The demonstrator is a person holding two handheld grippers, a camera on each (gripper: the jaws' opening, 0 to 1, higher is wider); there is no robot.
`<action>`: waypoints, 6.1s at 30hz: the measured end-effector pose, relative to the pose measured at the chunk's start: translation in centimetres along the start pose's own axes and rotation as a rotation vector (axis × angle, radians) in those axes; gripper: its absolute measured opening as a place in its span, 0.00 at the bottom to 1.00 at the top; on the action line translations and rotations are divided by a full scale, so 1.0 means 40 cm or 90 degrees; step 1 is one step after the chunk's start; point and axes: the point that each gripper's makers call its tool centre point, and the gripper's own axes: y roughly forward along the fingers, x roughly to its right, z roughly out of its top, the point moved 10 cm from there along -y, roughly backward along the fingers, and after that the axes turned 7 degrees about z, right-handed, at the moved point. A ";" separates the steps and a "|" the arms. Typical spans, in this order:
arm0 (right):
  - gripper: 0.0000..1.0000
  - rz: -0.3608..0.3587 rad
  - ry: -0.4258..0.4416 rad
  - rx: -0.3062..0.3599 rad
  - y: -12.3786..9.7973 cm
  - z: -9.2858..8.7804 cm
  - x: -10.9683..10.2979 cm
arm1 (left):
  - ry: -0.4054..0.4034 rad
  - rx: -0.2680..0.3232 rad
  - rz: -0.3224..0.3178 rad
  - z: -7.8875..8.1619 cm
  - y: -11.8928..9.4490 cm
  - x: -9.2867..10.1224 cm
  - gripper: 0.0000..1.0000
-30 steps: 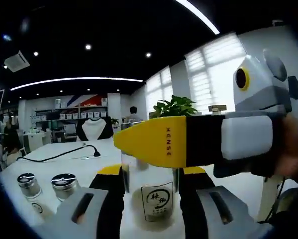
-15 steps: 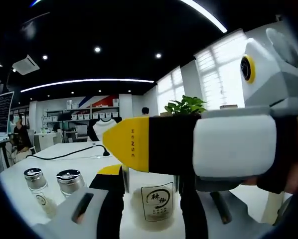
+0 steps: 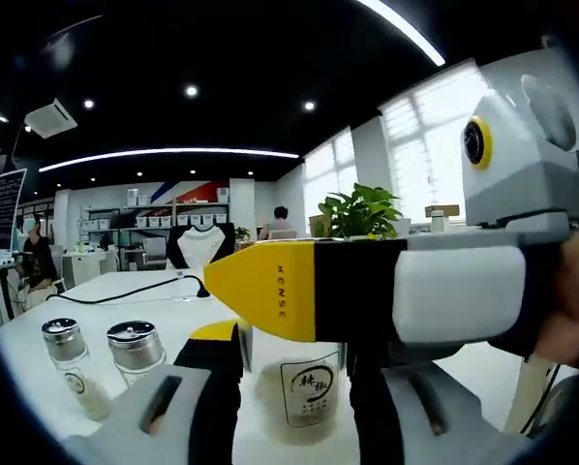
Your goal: Rotate the seasoning bottle until the label or dispensing opening points toward the visible target arrow and the bottle remains upright within the marked orientation range
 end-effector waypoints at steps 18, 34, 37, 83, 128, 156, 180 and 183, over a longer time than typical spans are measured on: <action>0.38 0.039 0.004 -0.003 0.034 -0.004 0.021 | 0.060 -0.019 -0.008 -0.015 -0.026 -0.027 0.45; 0.38 0.034 -0.024 0.005 0.083 0.012 0.055 | 0.013 -0.077 0.000 -0.065 -0.066 -0.104 0.41; 0.38 0.033 -0.028 0.002 0.093 0.010 0.059 | 0.014 -0.079 0.009 -0.064 -0.076 -0.120 0.42; 0.38 0.022 -0.041 -0.019 0.160 -0.040 0.093 | 0.065 -0.115 -0.005 -0.059 -0.184 -0.196 0.80; 0.40 0.037 -0.029 -0.021 0.147 -0.050 0.075 | 0.063 -0.090 0.010 -0.005 -0.159 -0.190 0.77; 0.36 -0.003 -0.044 -0.010 0.029 0.010 0.098 | 0.017 -0.061 -0.014 0.029 -0.146 -0.162 0.76; 0.36 -0.074 -0.082 -0.013 -0.075 0.046 0.130 | 0.015 -0.050 -0.007 0.046 -0.109 -0.153 0.74; 0.36 -0.076 -0.082 -0.025 -0.084 0.035 0.134 | 0.011 -0.049 -0.003 0.049 -0.111 -0.153 0.74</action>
